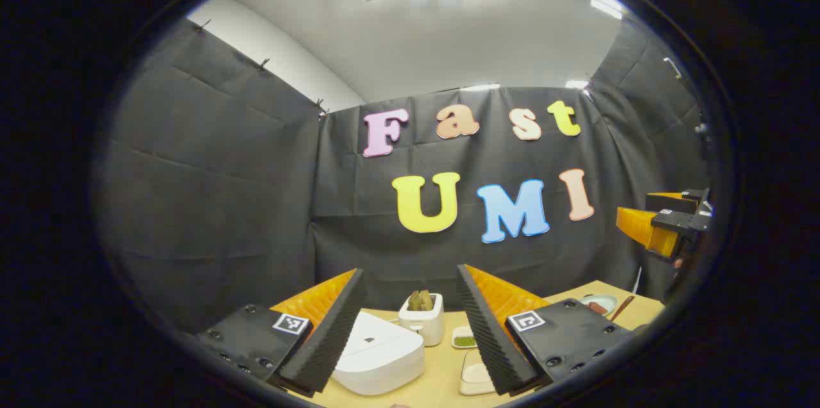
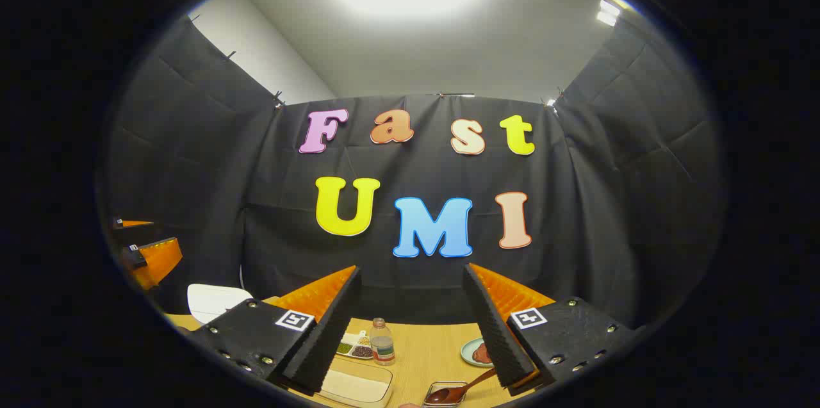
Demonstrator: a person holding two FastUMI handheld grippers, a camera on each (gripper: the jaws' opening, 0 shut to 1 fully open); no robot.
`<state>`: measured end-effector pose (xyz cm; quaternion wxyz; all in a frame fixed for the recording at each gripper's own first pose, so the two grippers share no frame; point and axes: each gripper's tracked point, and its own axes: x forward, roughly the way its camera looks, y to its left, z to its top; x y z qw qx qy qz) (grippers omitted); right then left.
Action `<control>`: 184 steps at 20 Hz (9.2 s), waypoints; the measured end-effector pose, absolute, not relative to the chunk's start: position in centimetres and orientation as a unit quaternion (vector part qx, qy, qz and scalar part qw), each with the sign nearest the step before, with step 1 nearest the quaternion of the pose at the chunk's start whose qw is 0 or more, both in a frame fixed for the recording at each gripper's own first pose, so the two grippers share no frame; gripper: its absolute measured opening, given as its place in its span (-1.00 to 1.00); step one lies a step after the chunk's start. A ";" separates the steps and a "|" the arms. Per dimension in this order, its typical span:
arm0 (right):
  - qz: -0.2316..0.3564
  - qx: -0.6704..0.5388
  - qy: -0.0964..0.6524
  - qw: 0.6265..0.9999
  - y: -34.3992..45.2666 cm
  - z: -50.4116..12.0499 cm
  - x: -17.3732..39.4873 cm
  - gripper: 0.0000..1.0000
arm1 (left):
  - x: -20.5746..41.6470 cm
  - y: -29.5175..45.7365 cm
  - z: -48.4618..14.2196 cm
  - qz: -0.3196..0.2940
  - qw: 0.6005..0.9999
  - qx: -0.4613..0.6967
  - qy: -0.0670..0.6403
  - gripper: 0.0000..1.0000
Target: Close the left gripper, press the button to open the rice cooker; take a wooden spoon from the chopstick holder with the right hand, scoop a spoonful of rice and pour it into the rice cooker, then put the wooden spoon back into the chopstick holder.
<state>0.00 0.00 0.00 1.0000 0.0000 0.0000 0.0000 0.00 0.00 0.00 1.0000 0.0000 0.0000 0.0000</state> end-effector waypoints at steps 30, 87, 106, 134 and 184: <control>-0.074 -0.022 0.029 0.997 -4.5 -2.4 -4.3 0.92 | 1.9 4.2 -3.6 0.000 0.999 -0.035 0.022 -0.67; -0.134 -0.022 0.103 0.985 -11.1 -9.8 -1.1 0.92 | 8.9 10.0 -6.0 0.027 0.996 -0.062 0.051 0.99; -0.127 0.162 0.323 0.924 -13.2 -30.1 1.4 0.92 | -0.2 6.2 -3.8 0.043 0.997 0.026 0.065 0.92; -0.077 0.175 0.321 0.928 -7.6 -26.5 2.0 -0.81 | -1.7 10.1 -6.5 0.044 0.997 -0.010 0.070 0.97; 0.023 0.370 0.388 0.844 15.8 -32.3 2.9 -0.82 | -2.4 19.7 -10.7 0.040 0.994 -0.004 0.105 0.99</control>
